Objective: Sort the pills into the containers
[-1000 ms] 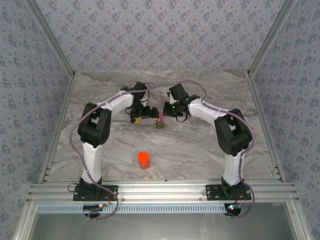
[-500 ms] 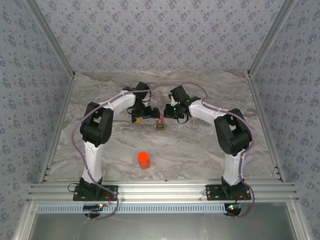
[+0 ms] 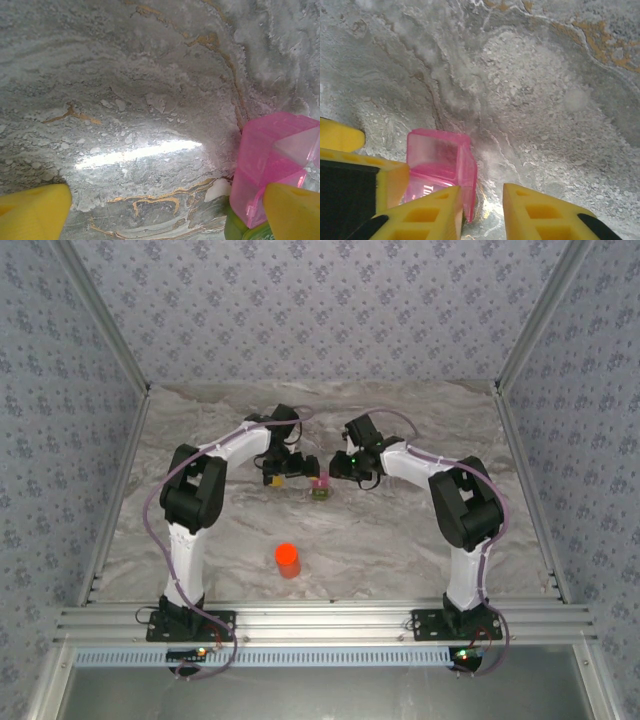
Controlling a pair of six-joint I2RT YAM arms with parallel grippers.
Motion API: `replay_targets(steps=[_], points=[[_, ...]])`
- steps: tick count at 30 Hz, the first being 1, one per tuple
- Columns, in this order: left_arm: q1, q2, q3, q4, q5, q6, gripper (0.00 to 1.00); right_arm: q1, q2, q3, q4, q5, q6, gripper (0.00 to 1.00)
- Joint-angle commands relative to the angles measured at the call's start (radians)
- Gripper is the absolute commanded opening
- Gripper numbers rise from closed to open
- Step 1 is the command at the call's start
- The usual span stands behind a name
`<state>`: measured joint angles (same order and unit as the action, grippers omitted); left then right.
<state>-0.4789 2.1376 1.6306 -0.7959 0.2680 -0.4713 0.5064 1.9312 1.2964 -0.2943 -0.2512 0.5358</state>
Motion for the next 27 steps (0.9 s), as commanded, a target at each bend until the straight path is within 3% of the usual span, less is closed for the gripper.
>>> replay_targets(steps=[1, 12, 27], points=[[-0.004, 0.024, -0.041, -0.015, -0.012, 0.01, 1.0, -0.01, -0.024, -0.021, 0.0, 0.001, 0.007, 0.35], [0.004, 0.024, -0.081, 0.011, -0.005, 0.003, 1.0, -0.021, -0.062, -0.072, 0.017, 0.006, 0.021, 0.49], [0.005, 0.036, -0.086, 0.026, 0.002, -0.003, 0.99, -0.025, -0.041, -0.069, 0.02, 0.003, 0.03, 0.48]])
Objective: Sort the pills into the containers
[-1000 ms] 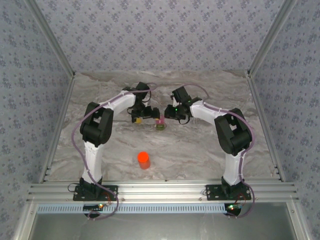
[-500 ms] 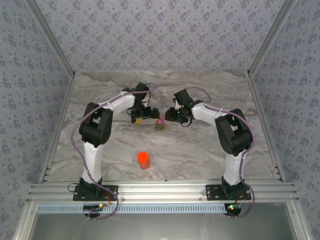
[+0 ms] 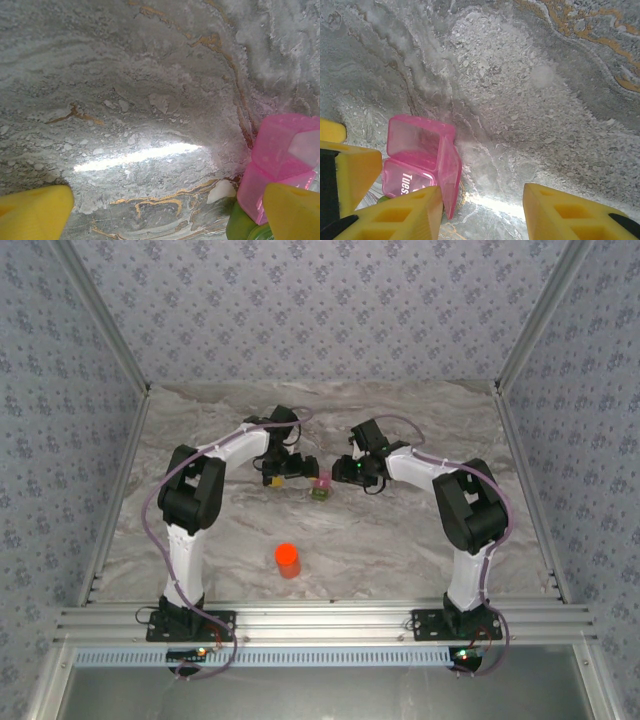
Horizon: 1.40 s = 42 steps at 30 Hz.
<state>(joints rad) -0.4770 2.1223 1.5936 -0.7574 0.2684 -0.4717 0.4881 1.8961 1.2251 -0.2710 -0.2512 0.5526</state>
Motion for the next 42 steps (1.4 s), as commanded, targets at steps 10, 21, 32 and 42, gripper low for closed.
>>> replay_targets(steps=[10, 21, 32, 42], points=[[0.003, 0.041, -0.058, -0.003, 0.009, -0.013, 1.0, -0.006, -0.023, 0.052, -0.025, -0.027, -0.003, 0.5], [0.035, -0.067, -0.015, 0.004, 0.067, -0.052, 1.0, 0.042, -0.168, -0.004, -0.038, 0.009, 0.017, 0.62], [0.224, -0.152, -0.003, -0.012, 0.037, -0.077, 1.0, 0.198, -0.089, 0.079, -0.058, 0.021, 0.023, 0.58], [0.277, -0.185, -0.012, -0.01, 0.039, -0.09, 1.0, 0.253, 0.172, 0.349, -0.169, 0.011, -0.012, 0.57]])
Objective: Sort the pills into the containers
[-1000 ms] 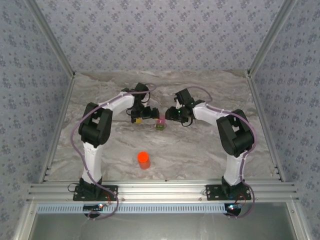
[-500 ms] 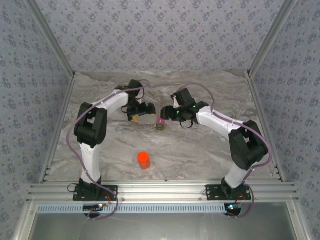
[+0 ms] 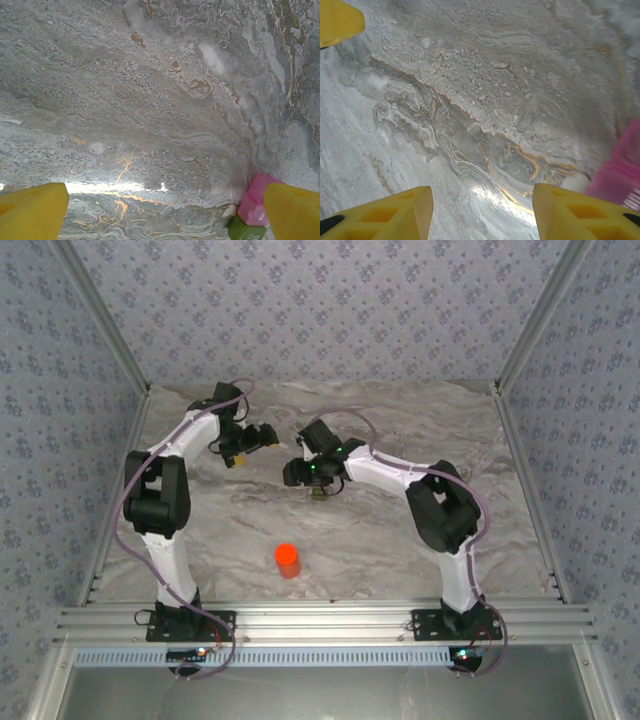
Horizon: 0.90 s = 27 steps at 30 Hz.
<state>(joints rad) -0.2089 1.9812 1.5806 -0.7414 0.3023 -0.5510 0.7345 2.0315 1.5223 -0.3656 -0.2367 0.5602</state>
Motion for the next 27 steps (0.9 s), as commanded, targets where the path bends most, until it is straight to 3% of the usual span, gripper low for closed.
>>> replay_targets(steps=[1, 11, 27], points=[[0.009, -0.043, 0.001, -0.025, 0.007, -0.011, 1.0, 0.008, 0.046, 0.063, -0.086, -0.003, -0.024, 0.57], [0.01, -0.027, 0.004, -0.008, 0.029, -0.027, 1.0, 0.031, 0.092, 0.096, -0.194, 0.006, -0.056, 0.58], [0.007, -0.018, -0.002, 0.002, 0.04, -0.036, 1.0, -0.003, 0.0, -0.005, -0.289, 0.08, -0.158, 0.58]])
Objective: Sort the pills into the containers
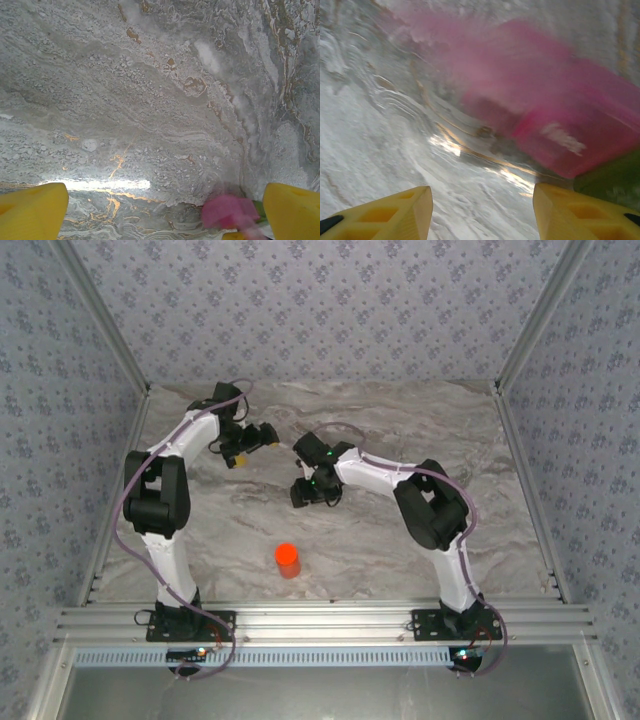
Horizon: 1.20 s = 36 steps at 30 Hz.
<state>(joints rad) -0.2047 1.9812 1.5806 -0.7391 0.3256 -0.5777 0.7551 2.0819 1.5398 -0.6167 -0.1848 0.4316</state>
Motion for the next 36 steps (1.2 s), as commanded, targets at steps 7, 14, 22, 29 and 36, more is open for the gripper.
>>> replay_targets(steps=[7, 14, 22, 29, 36], points=[[-0.002, -0.017, -0.016, 0.004, 0.025, -0.008, 1.0, -0.085, -0.102, -0.066, -0.017, 0.005, -0.034, 0.57], [-0.005, -0.06, -0.098, 0.039, 0.044, -0.021, 1.0, -0.15, -0.216, -0.132, 0.039, -0.01, -0.008, 0.58], [-0.027, -0.091, -0.152, 0.055, 0.041, -0.048, 1.0, -0.237, -0.078, 0.021, 0.085, -0.098, 0.024, 0.58], [-0.033, -0.079, -0.149, 0.055, 0.032, -0.067, 1.0, -0.225, 0.108, 0.226, 0.099, -0.134, 0.066, 0.57], [-0.035, -0.067, -0.122, 0.055, 0.03, -0.069, 1.0, -0.207, 0.213, 0.332, 0.066, -0.147, 0.064, 0.56]])
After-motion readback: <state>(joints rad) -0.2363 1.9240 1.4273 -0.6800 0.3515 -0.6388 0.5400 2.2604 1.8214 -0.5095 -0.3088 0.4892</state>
